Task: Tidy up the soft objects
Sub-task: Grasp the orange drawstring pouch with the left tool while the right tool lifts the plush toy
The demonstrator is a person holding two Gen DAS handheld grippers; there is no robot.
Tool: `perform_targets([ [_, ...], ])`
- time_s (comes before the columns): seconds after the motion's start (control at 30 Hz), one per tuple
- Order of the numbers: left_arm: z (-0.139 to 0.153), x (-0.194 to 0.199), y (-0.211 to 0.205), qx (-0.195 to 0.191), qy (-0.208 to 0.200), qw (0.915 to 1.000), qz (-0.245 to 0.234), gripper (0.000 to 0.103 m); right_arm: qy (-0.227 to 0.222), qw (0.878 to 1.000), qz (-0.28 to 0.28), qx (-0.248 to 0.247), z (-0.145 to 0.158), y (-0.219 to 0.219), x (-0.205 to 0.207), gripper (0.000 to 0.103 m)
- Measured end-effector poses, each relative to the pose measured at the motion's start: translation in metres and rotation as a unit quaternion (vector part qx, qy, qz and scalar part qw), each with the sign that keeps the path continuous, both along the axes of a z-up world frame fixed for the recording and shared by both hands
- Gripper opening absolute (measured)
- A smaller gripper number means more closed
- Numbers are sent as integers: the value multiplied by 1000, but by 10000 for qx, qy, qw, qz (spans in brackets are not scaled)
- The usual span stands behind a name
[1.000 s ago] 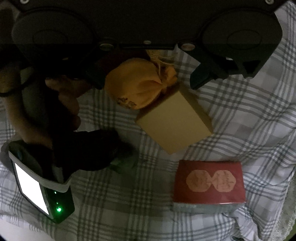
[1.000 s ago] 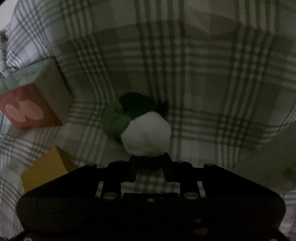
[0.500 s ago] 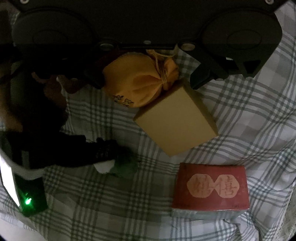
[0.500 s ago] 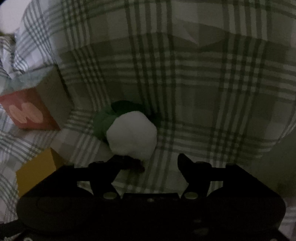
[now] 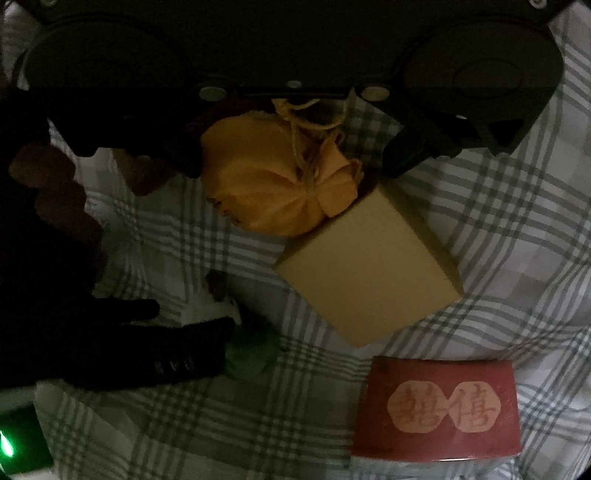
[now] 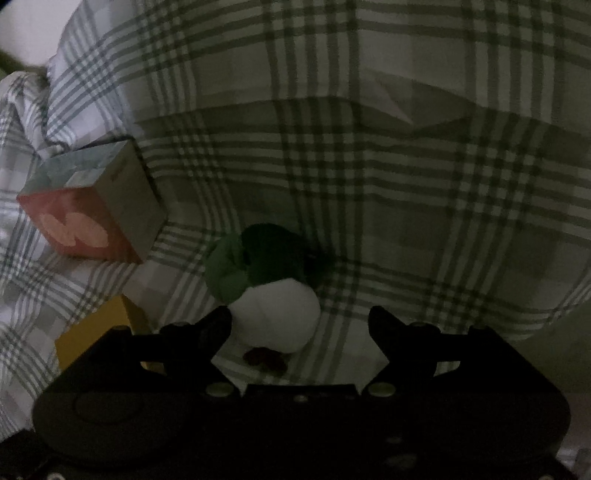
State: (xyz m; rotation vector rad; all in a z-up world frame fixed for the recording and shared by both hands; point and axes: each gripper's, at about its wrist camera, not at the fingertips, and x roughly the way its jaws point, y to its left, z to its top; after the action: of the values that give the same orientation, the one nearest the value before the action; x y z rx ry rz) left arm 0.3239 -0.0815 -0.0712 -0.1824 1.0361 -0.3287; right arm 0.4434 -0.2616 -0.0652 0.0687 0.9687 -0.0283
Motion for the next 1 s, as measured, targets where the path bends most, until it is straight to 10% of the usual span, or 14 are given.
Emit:
perform_targets([
  [0.43,2,-11,-6,240,-387,9987,-247,99,506,9985,13,-190,-5,19,36,79],
  [0.57,3,-12,1,8,-396,9990,-187,99,860,9960,9,-237,-16,25,44,49],
  [1.0,0,-3,-19,282,-406,9983,-300,98,687,9970,-324,-142,0,8,30,47],
])
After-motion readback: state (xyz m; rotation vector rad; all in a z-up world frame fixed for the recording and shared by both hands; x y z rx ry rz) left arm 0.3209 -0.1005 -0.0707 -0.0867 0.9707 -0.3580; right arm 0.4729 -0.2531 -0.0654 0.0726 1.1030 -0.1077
